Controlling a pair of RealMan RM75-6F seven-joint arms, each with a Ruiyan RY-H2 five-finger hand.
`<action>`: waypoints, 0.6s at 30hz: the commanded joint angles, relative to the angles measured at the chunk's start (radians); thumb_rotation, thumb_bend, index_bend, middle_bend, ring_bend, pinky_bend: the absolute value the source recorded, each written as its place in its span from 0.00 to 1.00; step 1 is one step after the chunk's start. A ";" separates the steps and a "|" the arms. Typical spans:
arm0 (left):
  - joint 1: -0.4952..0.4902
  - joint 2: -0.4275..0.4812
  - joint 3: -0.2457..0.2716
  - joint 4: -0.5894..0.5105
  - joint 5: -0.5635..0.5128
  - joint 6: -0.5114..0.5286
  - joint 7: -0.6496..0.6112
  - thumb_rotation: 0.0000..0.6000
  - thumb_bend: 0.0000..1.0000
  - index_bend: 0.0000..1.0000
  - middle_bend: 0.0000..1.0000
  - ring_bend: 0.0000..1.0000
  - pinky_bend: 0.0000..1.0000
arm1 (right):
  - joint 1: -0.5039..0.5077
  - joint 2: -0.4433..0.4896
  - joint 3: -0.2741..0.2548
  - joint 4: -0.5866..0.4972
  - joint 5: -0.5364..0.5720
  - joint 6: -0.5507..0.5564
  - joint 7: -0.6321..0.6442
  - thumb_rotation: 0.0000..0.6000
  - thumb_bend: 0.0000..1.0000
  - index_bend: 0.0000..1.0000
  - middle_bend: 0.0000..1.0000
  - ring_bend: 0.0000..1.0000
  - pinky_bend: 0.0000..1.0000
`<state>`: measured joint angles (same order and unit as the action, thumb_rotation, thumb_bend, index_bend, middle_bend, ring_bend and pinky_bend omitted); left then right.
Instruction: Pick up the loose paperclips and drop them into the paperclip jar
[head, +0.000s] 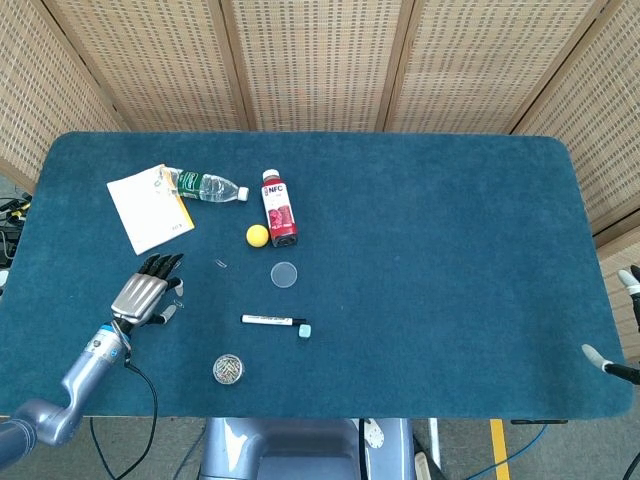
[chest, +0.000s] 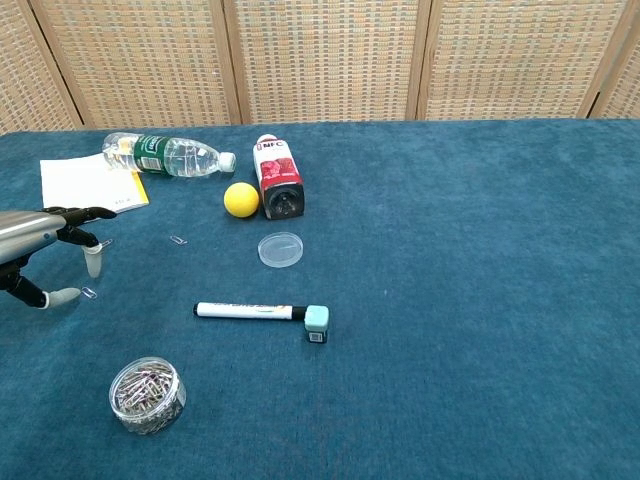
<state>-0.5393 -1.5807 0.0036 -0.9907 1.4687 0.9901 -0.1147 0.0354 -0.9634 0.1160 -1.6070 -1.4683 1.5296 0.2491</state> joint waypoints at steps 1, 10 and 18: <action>0.000 -0.001 0.000 0.003 0.000 -0.001 -0.002 1.00 0.37 0.46 0.00 0.00 0.00 | 0.000 0.000 0.000 0.000 0.000 0.000 -0.001 1.00 0.00 0.04 0.00 0.00 0.00; -0.002 -0.013 -0.007 0.022 -0.009 -0.008 -0.008 1.00 0.37 0.46 0.00 0.00 0.00 | 0.002 -0.001 -0.001 0.000 0.000 -0.004 -0.003 1.00 0.00 0.04 0.00 0.00 0.00; -0.002 -0.025 -0.006 0.039 -0.010 -0.015 -0.008 1.00 0.37 0.47 0.00 0.00 0.00 | 0.003 -0.001 -0.001 0.000 0.001 -0.006 -0.004 1.00 0.00 0.04 0.00 0.00 0.00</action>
<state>-0.5414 -1.6058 -0.0024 -0.9519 1.4582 0.9752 -0.1225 0.0383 -0.9648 0.1155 -1.6068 -1.4671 1.5240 0.2446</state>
